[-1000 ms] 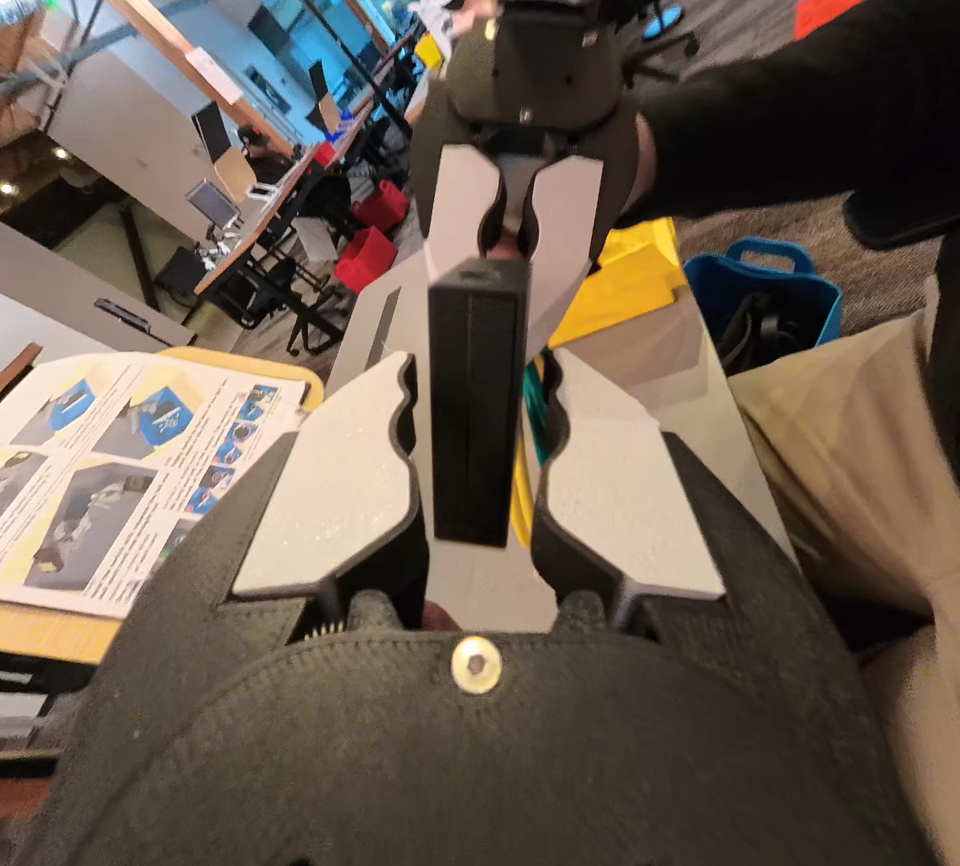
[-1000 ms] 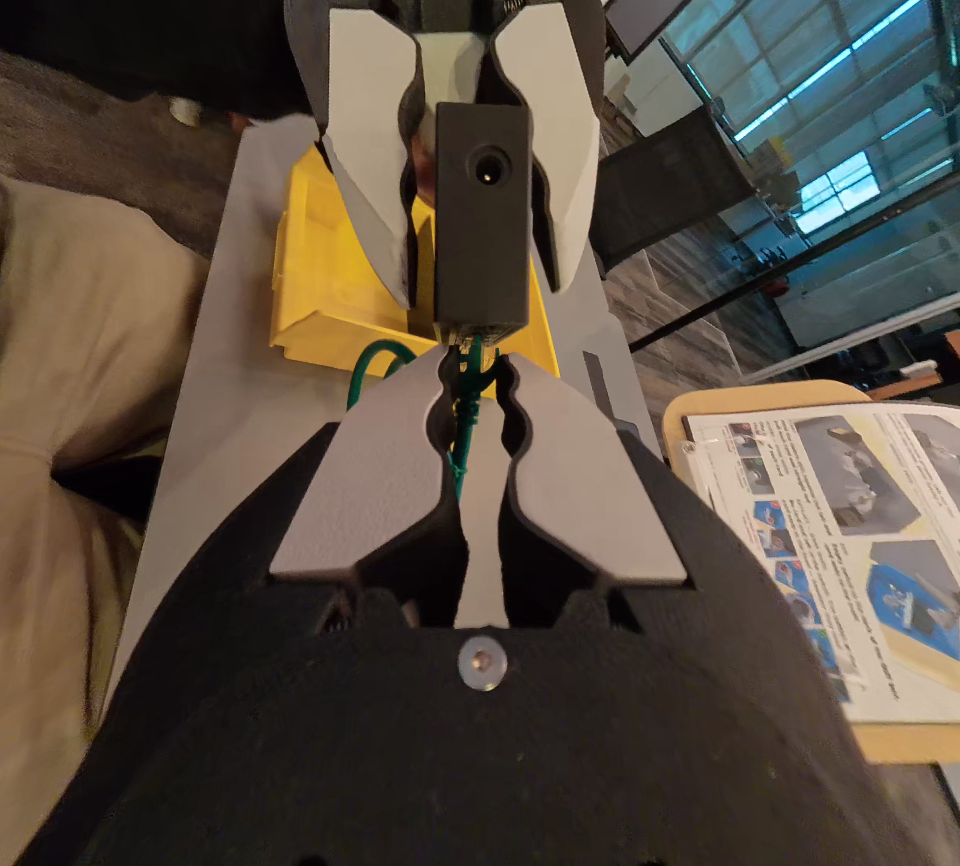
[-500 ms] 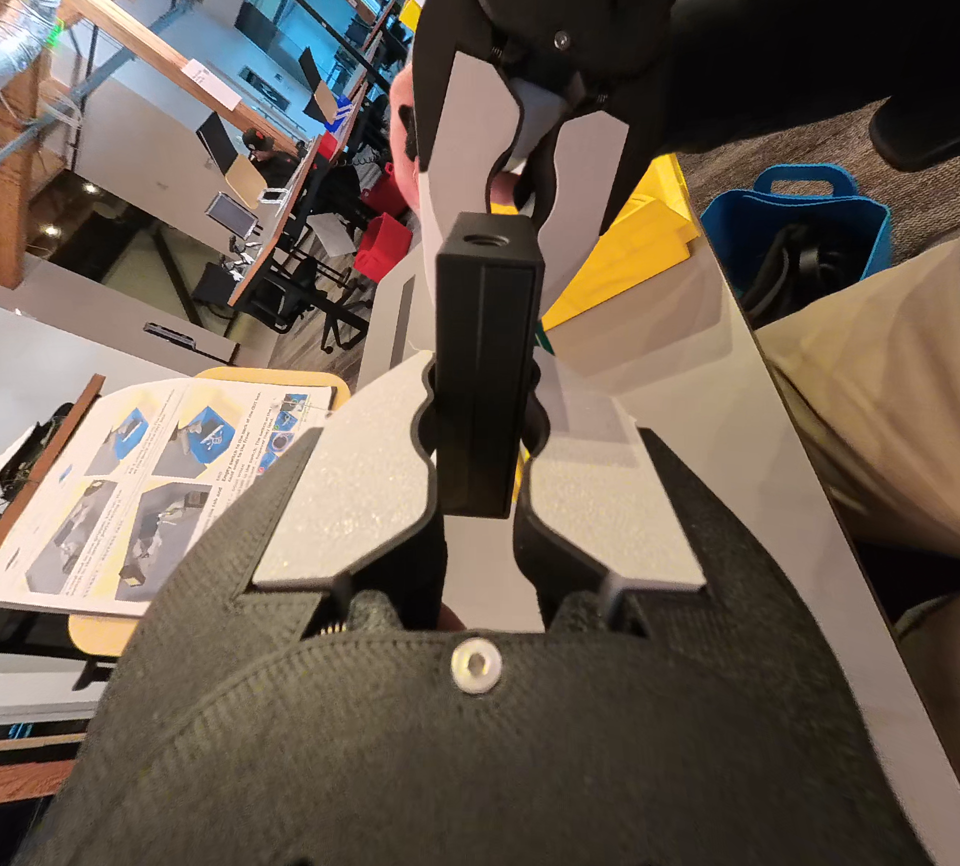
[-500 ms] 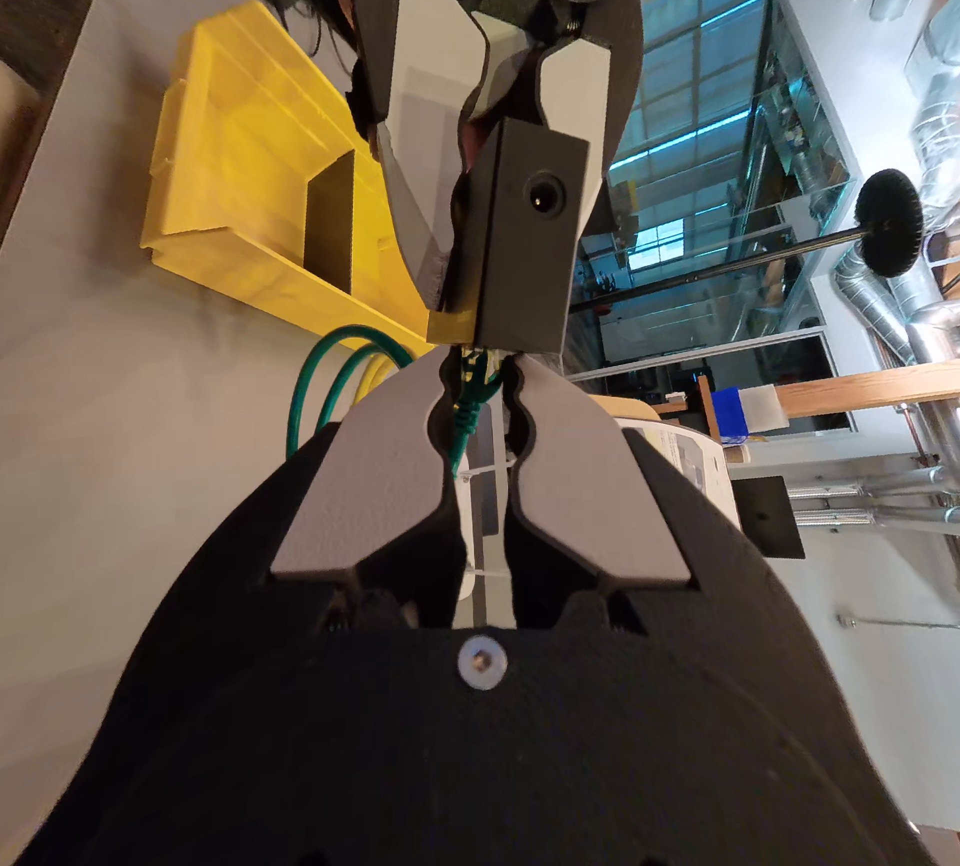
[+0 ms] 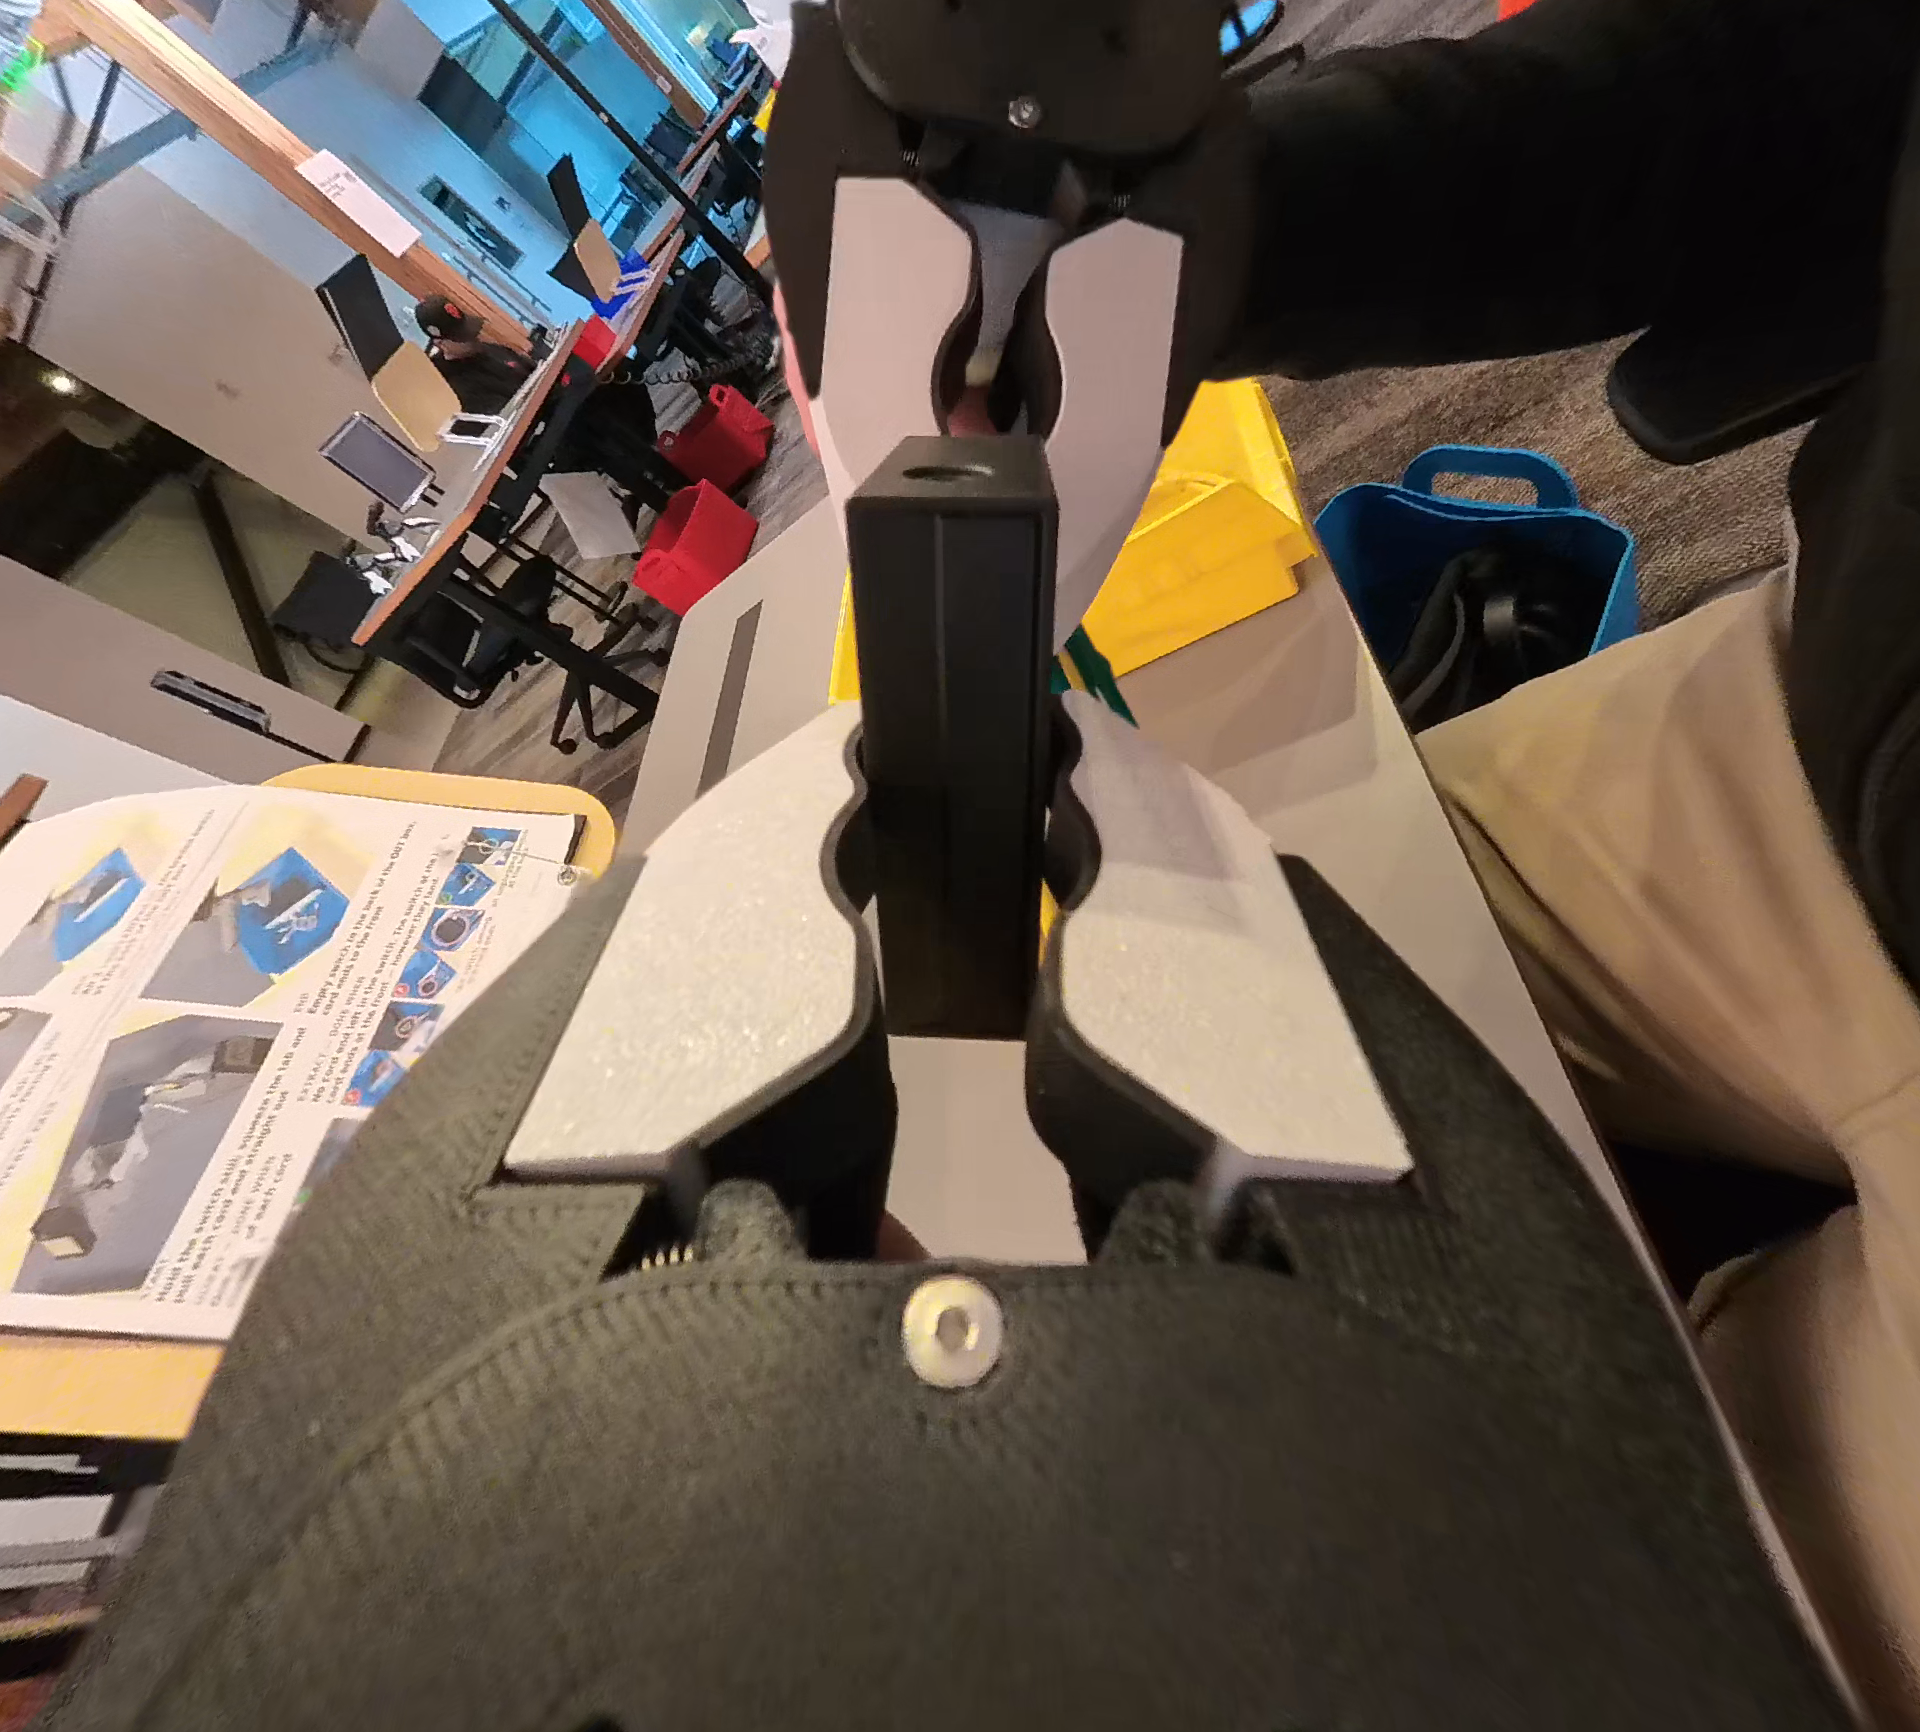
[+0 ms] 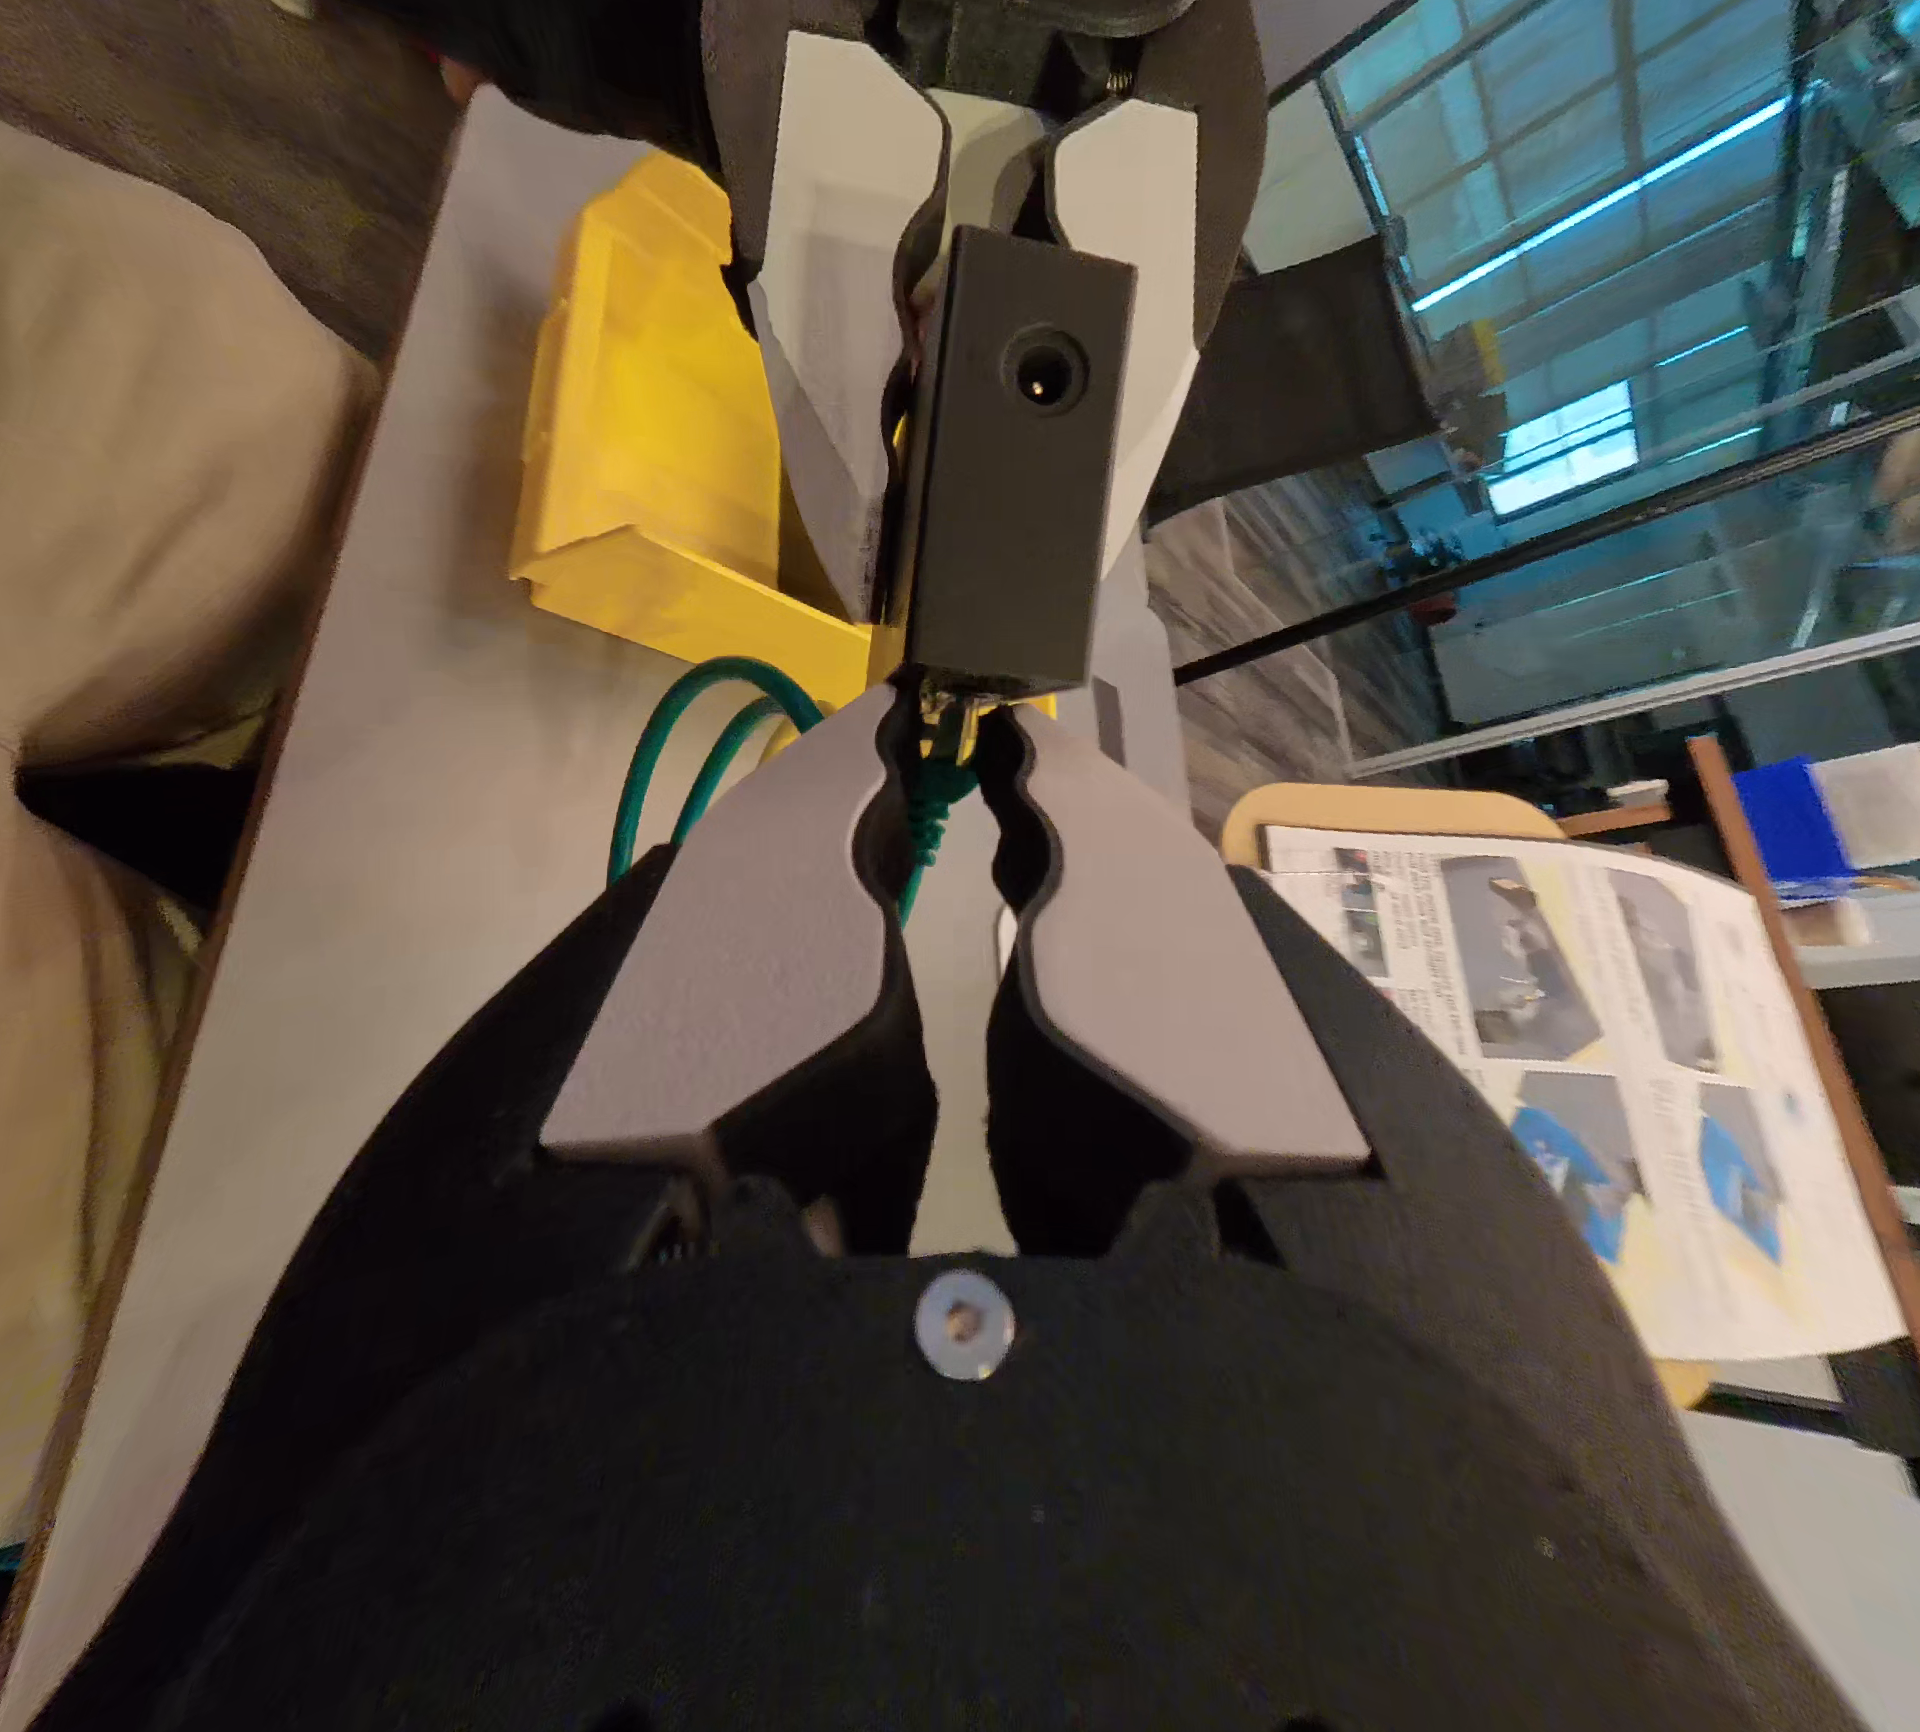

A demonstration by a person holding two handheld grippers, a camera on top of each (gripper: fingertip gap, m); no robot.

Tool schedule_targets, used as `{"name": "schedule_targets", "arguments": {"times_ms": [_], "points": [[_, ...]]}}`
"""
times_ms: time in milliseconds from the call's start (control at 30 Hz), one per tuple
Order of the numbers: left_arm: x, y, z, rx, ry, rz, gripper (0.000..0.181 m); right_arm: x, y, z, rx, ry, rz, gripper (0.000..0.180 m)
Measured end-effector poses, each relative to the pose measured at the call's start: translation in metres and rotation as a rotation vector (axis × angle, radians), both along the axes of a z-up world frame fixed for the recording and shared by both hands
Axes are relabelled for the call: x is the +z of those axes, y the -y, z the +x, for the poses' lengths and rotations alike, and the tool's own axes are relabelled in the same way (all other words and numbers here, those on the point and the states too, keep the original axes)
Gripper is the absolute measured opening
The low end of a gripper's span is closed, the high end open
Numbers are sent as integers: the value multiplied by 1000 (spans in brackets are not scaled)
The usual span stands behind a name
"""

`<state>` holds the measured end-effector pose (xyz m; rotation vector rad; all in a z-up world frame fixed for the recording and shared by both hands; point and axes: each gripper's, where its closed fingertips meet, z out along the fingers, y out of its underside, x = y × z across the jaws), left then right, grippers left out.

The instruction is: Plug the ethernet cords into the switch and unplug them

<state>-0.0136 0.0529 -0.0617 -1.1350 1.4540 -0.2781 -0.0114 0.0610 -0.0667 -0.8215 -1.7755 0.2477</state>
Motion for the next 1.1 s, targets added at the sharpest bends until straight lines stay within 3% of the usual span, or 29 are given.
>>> {"name": "schedule_targets", "arguments": {"times_ms": [33,300,433,767,900,1000,1100], "points": [[-3,-1,0,2,-1,-11,28,-2,-1,0,8,8,-23,11],[-1,0,4,-115,189,-202,28,1,2,4,124,-43,-155,10],[-3,-2,4,-94,165,-190,28,0,1,5,140,-52,-222,10],[-7,-23,-3,131,2,-28,28,-9,-27,5,-261,132,203,10],[-4,-26,-5,135,35,-25,29,-3,-30,3,-281,72,123,10],[4,-13,-8,45,109,-93,28,-1,-21,10,-107,20,-73,8],[19,-18,-30,25,209,-160,28,15,-40,39,-103,-90,-223,7]]}}
